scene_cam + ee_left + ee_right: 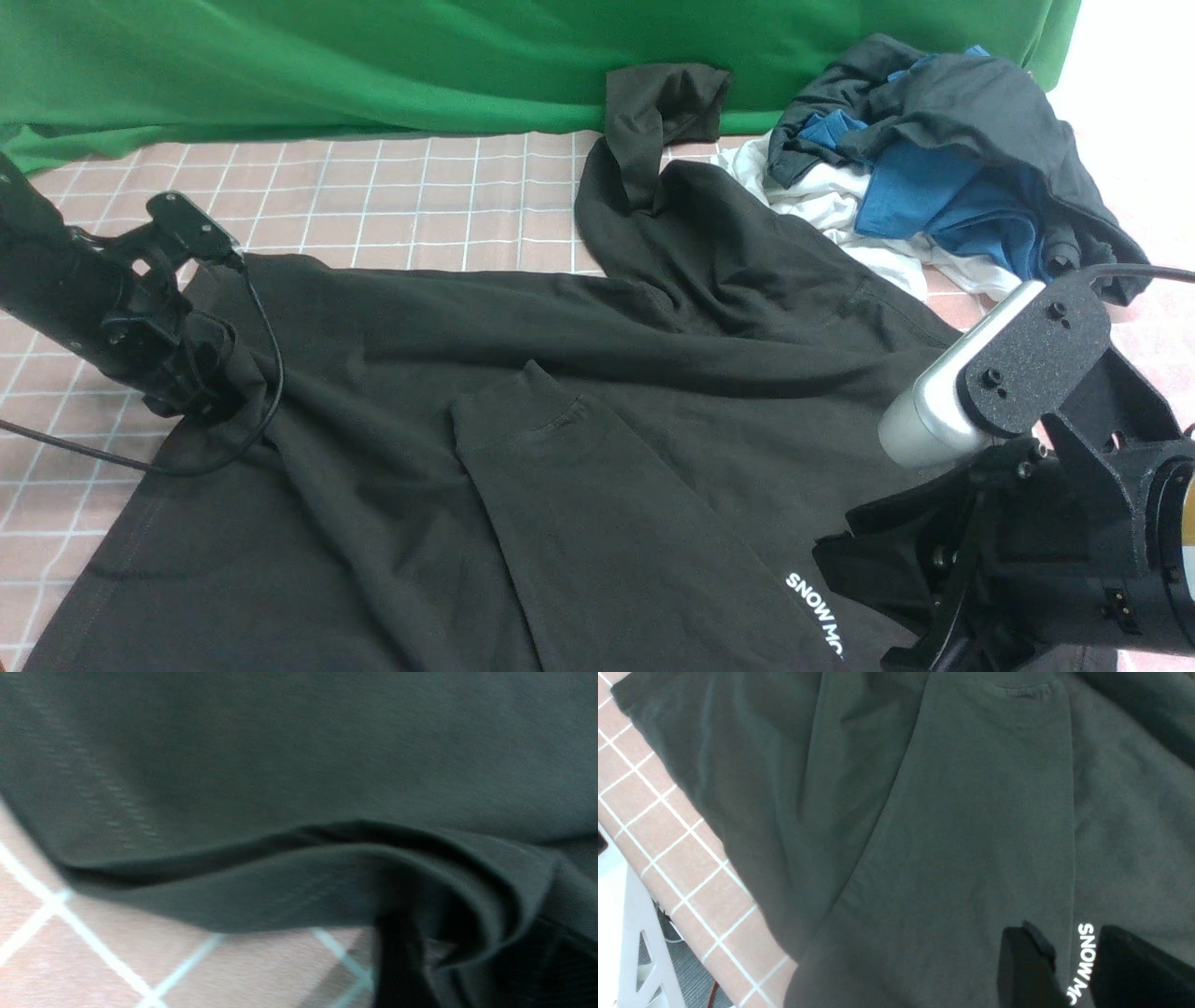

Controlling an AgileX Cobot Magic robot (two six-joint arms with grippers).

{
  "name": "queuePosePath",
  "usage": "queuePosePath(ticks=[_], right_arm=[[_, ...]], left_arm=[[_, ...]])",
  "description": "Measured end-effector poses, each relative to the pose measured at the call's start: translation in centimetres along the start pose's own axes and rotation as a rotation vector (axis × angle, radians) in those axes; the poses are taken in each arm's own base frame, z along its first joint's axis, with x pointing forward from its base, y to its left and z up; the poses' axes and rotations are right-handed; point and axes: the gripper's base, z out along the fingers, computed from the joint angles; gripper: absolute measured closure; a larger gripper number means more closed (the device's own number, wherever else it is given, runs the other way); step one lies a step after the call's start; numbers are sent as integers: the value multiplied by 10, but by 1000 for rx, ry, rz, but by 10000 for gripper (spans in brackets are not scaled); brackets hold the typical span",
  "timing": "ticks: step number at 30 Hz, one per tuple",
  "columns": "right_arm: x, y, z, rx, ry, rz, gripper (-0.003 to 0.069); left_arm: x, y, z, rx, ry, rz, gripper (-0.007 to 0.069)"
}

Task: Fold a long-sleeved shirt over a pink coffee tablecloth.
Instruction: 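Pull a dark sweatshirt from the pile and spread it flat on the table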

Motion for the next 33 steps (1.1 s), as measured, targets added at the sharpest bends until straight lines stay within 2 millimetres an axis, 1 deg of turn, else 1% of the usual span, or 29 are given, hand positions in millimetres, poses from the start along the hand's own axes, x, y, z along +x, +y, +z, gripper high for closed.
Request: queuePosePath(ticks=[1, 4, 6, 8, 12, 13, 14, 16, 22, 25, 26, 27, 28, 29, 32, 33], right_arm=[[0, 0, 0, 0, 0, 0, 421], [0, 0, 0, 0, -2, 0, 421], [0, 0, 0, 0, -3, 0, 421], [0, 0, 0, 0, -3, 0, 421], [0, 0, 0, 0, -3, 0, 420], [0, 0, 0, 0, -2, 0, 420], [0, 0, 0, 0, 0, 0, 420], [0, 0, 0, 0, 1, 0, 420], [2, 0, 0, 3, 23, 0, 419], [4, -1, 0, 15, 49, -13, 418], [5, -2, 0, 19, 53, -17, 418], [6, -3, 0, 36, 72, -37, 418], [6, -4, -1, 40, 73, -43, 418], [6, -5, -3, 63, 103, -66, 418], [2, -6, -10, 81, 138, -80, 418], [1, -6, -12, 86, 148, -82, 418]], left_arm=[[0, 0, 0, 2, 4, 1, 372], [4, -4, -3, 39, 51, -34, 538], [6, -6, -7, 52, 78, -47, 578], [6, -9, -14, 50, 85, -54, 587], [5, -11, -40, -20, 99, -69, 587], [5, -11, -41, -24, 102, -78, 587], [7, -10, -49, -58, 123, -89, 587], [11, -9, -57, -105, 166, -115, 587], [16, -8, -59, -140, 214, -202, 578], [17, -6, -59, -159, 231, -199, 506], [18, -6, -59, -163, 234, -195, 498], [18, -5, -59, -176, 238, -190, 424], [18, -5, -59, -179, 240, -190, 402], [19, -4, -59, -187, 241, -220, 317], [20, -6, -60, -190, 243, -315, 144], [20, -6, -60, -190, 241, -344, 104]])
